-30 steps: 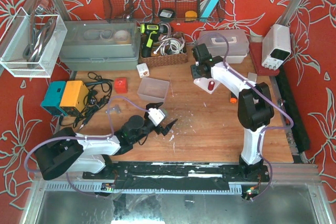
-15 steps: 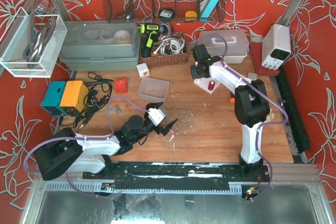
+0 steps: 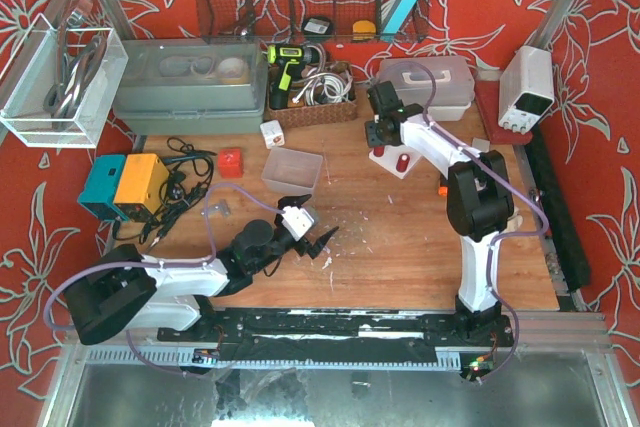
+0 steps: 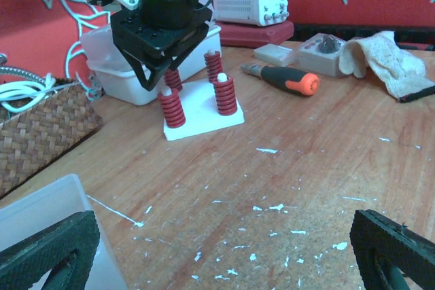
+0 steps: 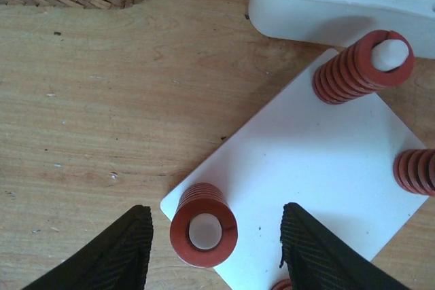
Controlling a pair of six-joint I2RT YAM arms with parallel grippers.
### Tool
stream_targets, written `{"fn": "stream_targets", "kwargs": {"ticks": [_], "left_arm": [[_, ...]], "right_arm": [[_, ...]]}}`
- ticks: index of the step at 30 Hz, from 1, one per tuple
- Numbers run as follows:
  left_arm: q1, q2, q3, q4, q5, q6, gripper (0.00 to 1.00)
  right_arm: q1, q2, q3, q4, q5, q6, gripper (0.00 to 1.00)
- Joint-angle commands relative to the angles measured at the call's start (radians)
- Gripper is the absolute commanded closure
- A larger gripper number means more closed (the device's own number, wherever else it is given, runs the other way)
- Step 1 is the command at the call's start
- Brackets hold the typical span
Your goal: Install the large spring
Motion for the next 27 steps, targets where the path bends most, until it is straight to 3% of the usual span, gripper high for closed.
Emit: {"fn": "stream_targets", "kwargs": {"ticks": [1, 10, 18, 21, 27], "left_arm": [[-0.008, -0.024, -0.011, 0.026, -0.004, 0.018, 0.0], [-0.007, -0.082, -0.042, 0.047, -0.068, 0.035, 0.0], [0.002, -0.21, -0.048, -0.026, -0.272, 0.04, 0.0], [0.06, -0.277, -0.034, -0.11, -0.305, -0.042, 0.0], [0.311, -0.324, -0.026, -0.2, -0.249, -0.195, 0.0]], "right_arm": [[-0.005, -0.065, 0.007, -0.039, 0.025, 0.012, 0.43], [-0.005, -0.355, -0.233, 0.025, 0.097, 0.02, 0.24], [-0.005, -0.73, -0.579, 0.201, 0.313, 0.008, 0.09], [-0.006, -0.853, -0.728, 0.318, 0.404, -0.015, 0.01], [-0.012, -1.0, -0.974, 0.602, 0.582, -0.15, 0.01]]}}
